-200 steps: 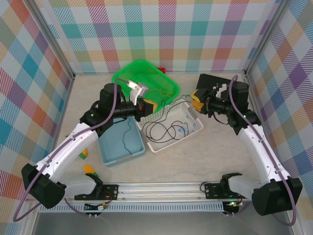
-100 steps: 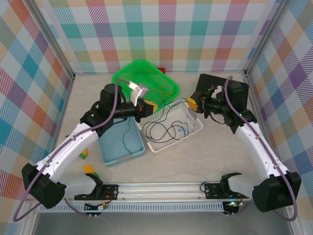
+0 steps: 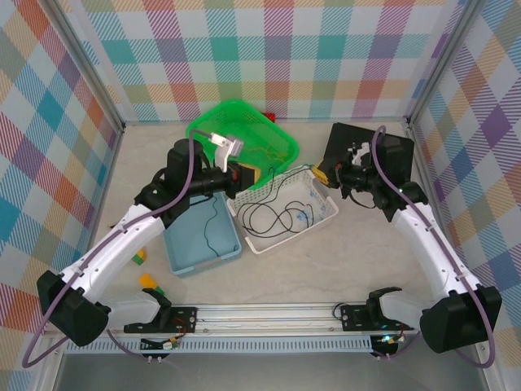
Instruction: Untangle the cables
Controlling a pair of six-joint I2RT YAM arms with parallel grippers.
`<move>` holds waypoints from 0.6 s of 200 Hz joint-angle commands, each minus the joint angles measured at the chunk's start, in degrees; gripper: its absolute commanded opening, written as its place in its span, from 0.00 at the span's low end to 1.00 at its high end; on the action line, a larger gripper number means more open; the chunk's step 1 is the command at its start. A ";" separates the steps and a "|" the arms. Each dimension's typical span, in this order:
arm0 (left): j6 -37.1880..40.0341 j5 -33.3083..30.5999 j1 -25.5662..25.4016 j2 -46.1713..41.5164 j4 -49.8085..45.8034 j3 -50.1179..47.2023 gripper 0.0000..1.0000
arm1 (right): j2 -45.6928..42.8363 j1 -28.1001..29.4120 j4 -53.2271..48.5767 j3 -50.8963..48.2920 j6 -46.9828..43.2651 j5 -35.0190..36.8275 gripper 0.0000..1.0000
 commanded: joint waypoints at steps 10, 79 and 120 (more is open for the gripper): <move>-11.37 -4.10 0.26 1.53 8.00 5.64 0.00 | 0.74 0.26 -11.50 1.09 -20.85 8.34 0.00; -18.24 -8.95 4.35 1.35 -1.07 12.98 0.00 | -3.83 0.21 -14.94 -3.28 -41.15 26.30 0.00; -17.82 -6.91 9.46 -1.82 -5.68 14.54 0.00 | -2.48 -1.83 -19.05 -3.36 -43.06 33.21 0.00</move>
